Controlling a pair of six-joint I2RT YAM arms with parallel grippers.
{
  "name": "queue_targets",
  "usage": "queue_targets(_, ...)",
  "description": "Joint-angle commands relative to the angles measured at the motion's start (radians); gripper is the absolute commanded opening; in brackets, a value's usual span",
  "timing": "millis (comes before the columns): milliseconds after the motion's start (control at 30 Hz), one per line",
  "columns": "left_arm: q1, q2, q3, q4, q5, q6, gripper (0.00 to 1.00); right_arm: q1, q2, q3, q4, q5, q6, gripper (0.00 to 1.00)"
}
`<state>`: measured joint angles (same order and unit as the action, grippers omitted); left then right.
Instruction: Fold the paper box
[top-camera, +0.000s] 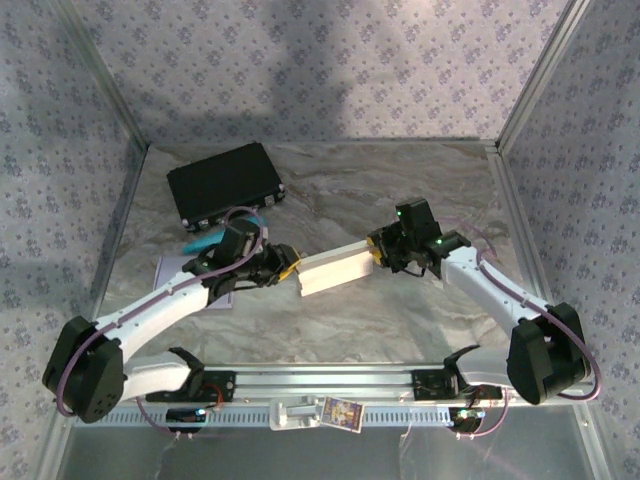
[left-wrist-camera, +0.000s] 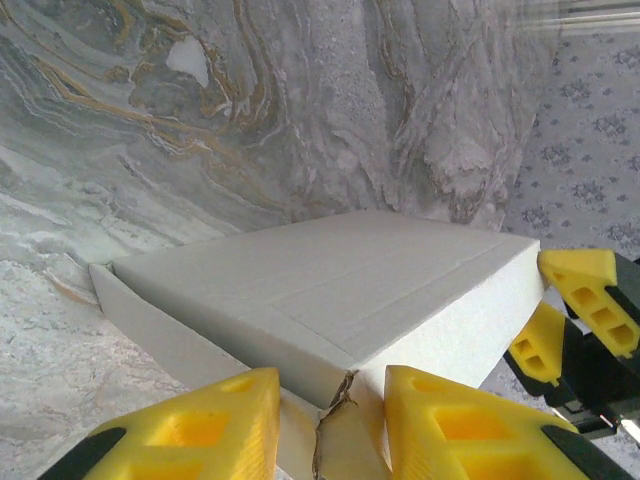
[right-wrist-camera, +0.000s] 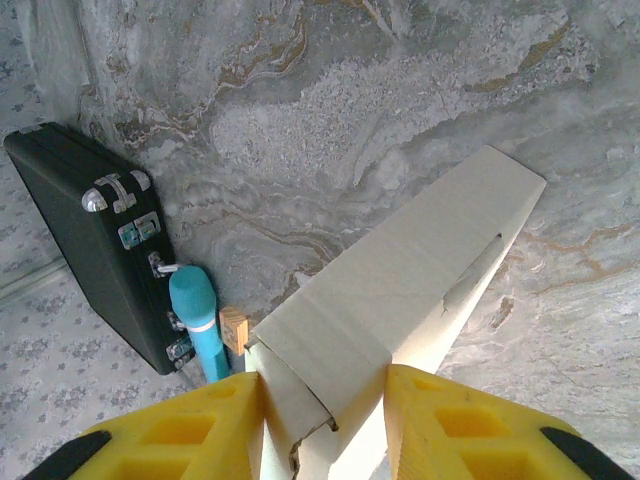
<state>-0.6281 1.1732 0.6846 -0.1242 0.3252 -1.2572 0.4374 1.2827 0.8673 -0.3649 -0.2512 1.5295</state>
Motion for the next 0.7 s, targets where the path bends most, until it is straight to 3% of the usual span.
queue_targets(0,-0.019,-0.028,-0.046,0.047,-0.013,0.036,0.33,0.009,0.012,-0.026,-0.092,0.020,0.000,0.36)
queue_targets(233,-0.070,-0.007,-0.078,0.121,-0.038,0.036,0.35,0.027,0.031,-0.011,-0.092,0.041,0.021,0.35)
queue_targets(667,-0.085,-0.091,-0.074,0.043,-0.092,-0.047,0.41,0.044,0.037,0.004,-0.123,0.069,0.083,0.32)
